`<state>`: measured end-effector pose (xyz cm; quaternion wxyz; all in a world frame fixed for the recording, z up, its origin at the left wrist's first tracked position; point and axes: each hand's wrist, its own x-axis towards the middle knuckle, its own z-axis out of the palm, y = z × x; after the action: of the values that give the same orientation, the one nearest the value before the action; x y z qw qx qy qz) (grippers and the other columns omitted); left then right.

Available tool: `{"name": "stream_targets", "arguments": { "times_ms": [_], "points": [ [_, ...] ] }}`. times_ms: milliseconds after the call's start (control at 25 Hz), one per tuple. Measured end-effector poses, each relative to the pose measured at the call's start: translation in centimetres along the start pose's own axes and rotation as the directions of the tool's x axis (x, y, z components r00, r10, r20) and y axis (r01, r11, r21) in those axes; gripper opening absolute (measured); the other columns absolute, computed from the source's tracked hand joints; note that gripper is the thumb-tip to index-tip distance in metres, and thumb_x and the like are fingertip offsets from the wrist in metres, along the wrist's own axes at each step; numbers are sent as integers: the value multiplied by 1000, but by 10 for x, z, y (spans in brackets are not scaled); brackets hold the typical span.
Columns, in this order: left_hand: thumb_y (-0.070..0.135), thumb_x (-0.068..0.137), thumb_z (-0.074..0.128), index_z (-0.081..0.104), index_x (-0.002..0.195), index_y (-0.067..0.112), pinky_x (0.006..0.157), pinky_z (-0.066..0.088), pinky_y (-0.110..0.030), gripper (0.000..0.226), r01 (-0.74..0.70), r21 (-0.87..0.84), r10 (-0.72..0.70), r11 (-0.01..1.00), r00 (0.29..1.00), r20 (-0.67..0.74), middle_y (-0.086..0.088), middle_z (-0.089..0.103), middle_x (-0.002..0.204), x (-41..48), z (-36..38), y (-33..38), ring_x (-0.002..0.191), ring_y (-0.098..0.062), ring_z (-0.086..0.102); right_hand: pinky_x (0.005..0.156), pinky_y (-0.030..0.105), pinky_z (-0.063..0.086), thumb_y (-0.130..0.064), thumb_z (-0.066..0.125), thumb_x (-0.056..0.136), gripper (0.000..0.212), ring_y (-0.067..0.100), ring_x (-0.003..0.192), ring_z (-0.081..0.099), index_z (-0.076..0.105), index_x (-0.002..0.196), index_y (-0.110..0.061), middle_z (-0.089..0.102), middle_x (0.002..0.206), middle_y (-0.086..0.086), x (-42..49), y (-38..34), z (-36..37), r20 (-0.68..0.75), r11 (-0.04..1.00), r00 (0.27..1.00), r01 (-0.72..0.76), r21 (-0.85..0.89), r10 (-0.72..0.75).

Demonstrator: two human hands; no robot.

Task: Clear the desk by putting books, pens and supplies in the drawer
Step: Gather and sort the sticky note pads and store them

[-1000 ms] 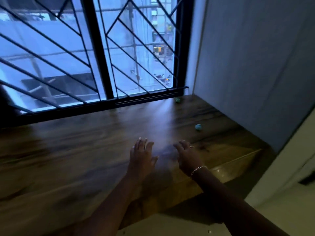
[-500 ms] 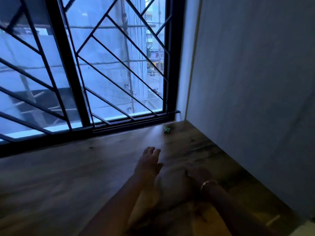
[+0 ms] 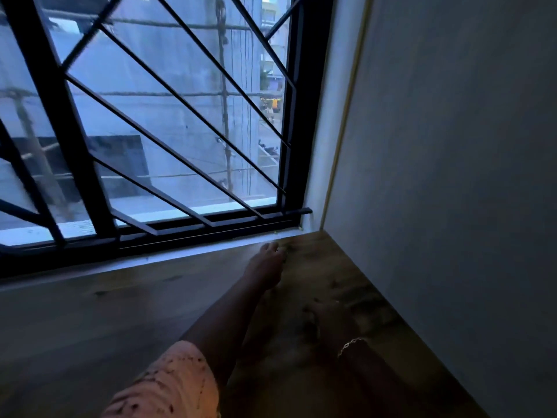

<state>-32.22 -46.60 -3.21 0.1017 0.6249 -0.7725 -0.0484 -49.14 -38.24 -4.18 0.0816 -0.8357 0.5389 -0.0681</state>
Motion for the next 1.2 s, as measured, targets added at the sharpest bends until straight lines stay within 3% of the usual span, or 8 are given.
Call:
{"name": "stream_targets", "arguments": {
  "times_ms": [160,320,400,560,720,840,1000,1200],
  "points": [
    [18,95,42,37,141,18,104,29,-28,46,-47,-96,47,994,999,3,-5,31,149,31,27,4,135,-26,30,87,35,47,-25,36,67,55,32,105,61,64,113,-15,64,116,13,8,10,0,-61,998,998,36,54,-32],
    [12,90,45,64,108,12,75,43,-24,27,86,-227,-124,970,980,-158,-13,66,109,23,30,18,99,-28,61,59,24,53,-15,36,61,45,26,72,70,74,86,-15,72,86,9,5,21,-6,-172,976,985,14,218,24],
    [9,90,47,63,106,13,68,45,-21,23,152,-331,-202,931,972,-123,-10,66,100,-1,23,30,89,-24,62,71,34,55,-4,43,67,40,34,83,69,73,94,-7,71,95,19,-1,26,-15,-181,944,982,1,329,62],
    [1,81,62,66,104,5,78,51,-31,25,189,-484,-321,855,924,-207,-16,70,100,-57,6,51,92,-27,67,91,39,47,3,54,82,32,35,105,60,66,111,-4,66,112,21,-27,27,-38,-226,907,965,-24,421,131],
    [-1,78,69,69,93,-4,70,50,-23,15,214,-646,-473,733,843,-258,-19,70,94,-139,-19,64,82,-24,68,89,37,46,-1,57,83,32,35,105,61,65,113,-5,66,111,22,-57,-4,-40,-165,907,986,45,419,28],
    [-6,77,68,68,90,-7,79,56,-42,12,270,-708,-600,653,755,-265,-24,69,93,-216,-31,61,87,-33,68,90,29,44,5,59,81,35,31,104,62,65,113,-5,66,111,18,-85,-48,-34,-145,869,984,160,468,-103],
    [-2,74,70,69,89,-2,72,51,-31,15,412,-651,-721,637,617,-315,-18,71,90,-323,-44,40,85,-25,66,93,38,50,3,65,80,31,31,102,63,66,110,-5,66,112,16,-120,-122,-17,-116,812,955,292,506,-271],
    [-2,73,71,68,89,0,75,56,-39,16,503,-702,-857,505,391,-337,-19,71,90,-463,-60,0,87,-29,68,91,37,50,-2,66,80,31,28,99,65,66,110,-9,67,111,15,-169,-235,7,-54,725,875,432,536,-481]
  ]
}}
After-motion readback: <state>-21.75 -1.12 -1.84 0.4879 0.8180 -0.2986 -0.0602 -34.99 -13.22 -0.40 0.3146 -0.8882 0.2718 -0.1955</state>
